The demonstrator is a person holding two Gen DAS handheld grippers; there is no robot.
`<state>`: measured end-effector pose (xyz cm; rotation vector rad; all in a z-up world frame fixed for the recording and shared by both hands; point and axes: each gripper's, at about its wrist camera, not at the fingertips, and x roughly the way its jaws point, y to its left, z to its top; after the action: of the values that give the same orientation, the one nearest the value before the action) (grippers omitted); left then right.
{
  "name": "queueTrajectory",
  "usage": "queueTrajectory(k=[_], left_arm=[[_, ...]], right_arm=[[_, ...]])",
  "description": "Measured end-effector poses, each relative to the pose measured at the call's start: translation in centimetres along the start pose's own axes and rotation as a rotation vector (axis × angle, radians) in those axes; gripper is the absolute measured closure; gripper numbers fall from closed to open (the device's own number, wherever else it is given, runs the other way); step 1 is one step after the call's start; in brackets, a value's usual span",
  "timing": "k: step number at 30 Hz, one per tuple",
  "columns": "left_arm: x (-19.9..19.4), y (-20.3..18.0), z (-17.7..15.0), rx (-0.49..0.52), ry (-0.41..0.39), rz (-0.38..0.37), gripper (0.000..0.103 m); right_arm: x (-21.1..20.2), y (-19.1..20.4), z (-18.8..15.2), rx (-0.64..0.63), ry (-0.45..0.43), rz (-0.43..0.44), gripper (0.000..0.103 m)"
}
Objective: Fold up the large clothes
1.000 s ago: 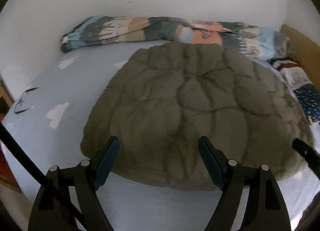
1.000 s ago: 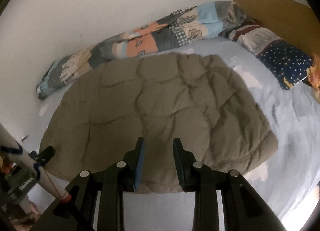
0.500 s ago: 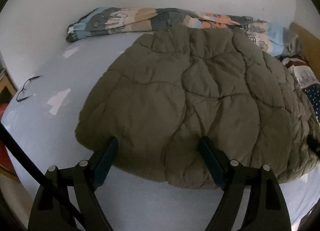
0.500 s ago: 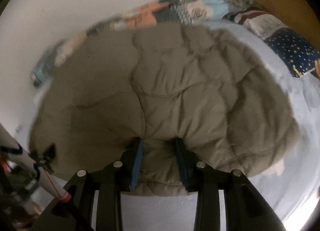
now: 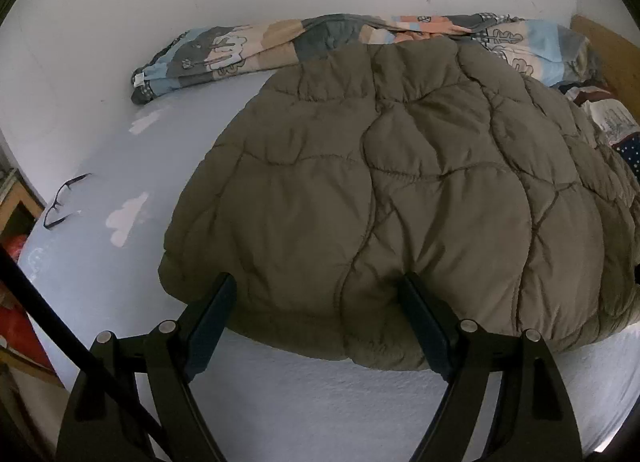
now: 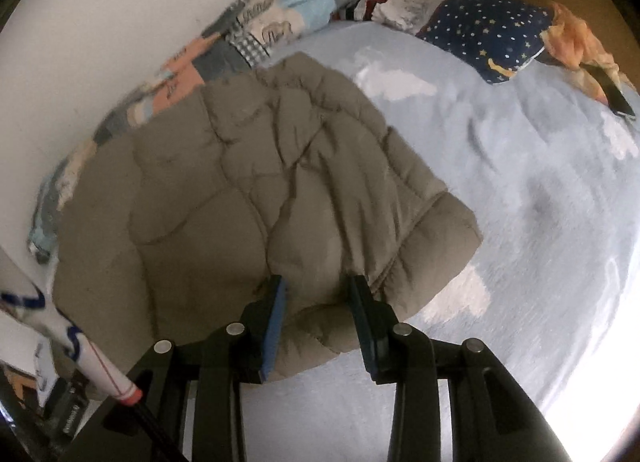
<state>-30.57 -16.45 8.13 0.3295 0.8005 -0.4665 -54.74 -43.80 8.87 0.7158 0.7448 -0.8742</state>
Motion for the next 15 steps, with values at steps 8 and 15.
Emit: queueTrajectory(k=[8, 15], left_arm=[[-0.2, 0.0, 0.3, 0.023, -0.029, 0.012, 0.021], [-2.7, -1.0, 0.7, 0.063, -0.165, 0.006, 0.021]], right_arm=[[0.2, 1.4, -0.4, -0.061, -0.007, -0.064, 0.057], [-3.4, 6.4, -2.3, -0.255, -0.217, -0.04, 0.057]])
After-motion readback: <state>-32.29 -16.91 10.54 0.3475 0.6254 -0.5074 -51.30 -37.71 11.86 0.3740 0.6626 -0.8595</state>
